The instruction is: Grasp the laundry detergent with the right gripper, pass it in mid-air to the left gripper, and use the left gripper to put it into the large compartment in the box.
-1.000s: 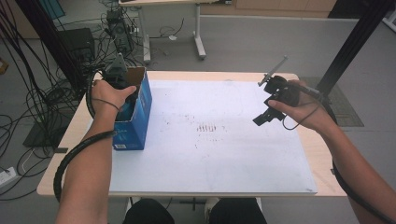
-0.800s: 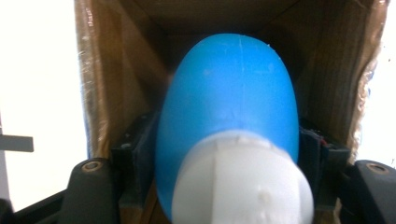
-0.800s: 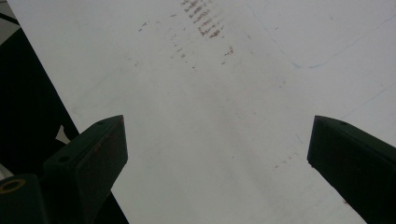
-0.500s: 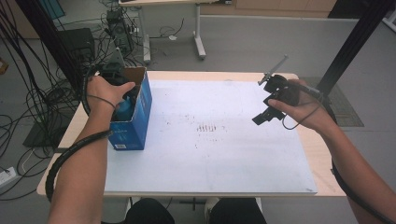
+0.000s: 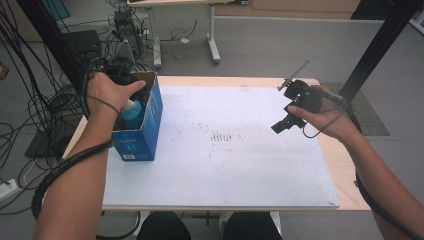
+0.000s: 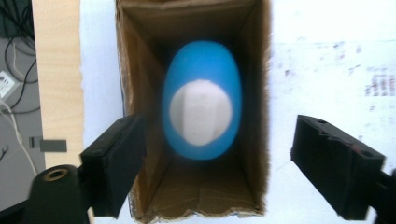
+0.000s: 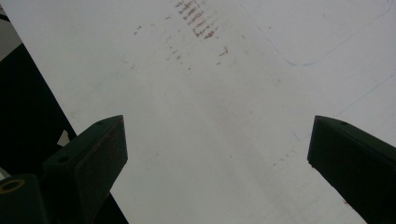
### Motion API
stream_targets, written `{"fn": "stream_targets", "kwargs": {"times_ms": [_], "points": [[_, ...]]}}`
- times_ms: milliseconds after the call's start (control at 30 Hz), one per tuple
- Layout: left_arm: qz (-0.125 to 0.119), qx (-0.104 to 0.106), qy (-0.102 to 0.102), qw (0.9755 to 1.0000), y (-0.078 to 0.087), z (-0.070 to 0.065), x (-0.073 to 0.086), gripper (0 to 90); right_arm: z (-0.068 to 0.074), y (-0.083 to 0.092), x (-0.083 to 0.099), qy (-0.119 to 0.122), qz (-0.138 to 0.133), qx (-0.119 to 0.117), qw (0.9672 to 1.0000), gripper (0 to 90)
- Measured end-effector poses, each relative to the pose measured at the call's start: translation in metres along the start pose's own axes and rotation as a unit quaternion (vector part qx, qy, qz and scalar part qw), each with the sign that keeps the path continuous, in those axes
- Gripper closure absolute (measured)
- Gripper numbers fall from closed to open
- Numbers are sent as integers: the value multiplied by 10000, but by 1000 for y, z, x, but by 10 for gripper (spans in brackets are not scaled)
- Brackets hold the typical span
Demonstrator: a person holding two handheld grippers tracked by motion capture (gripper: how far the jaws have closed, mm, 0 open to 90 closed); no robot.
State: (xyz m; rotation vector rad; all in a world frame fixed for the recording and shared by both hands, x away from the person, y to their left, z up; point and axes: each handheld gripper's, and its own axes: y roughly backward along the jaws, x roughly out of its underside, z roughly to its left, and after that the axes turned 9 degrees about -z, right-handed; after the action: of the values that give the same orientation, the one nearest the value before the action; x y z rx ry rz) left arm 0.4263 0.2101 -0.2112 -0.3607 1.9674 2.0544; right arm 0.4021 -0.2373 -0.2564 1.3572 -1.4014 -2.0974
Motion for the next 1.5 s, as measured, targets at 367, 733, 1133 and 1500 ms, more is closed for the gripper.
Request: {"fn": "stream_targets", "kwargs": {"times_ms": [367, 733, 1133, 1500], "points": [[-223, 241, -665, 9972, 8, -50, -23, 130, -13, -4, 2, -56, 35, 50, 10000, 46], [-299, 496, -1083, 9924, -1, -99, -44, 118, -16, -13, -6, -39, 169, 29, 9998, 45], [-318, 664, -1160, 9905, -3, -116, -52, 118, -13, -17, -10, 29, 225, 17, 9997, 45], [-266, 702, -1197, 9900, -6, -117, -52, 120, -11, -15, -12, 42, 198, 28, 9998, 45]]}}
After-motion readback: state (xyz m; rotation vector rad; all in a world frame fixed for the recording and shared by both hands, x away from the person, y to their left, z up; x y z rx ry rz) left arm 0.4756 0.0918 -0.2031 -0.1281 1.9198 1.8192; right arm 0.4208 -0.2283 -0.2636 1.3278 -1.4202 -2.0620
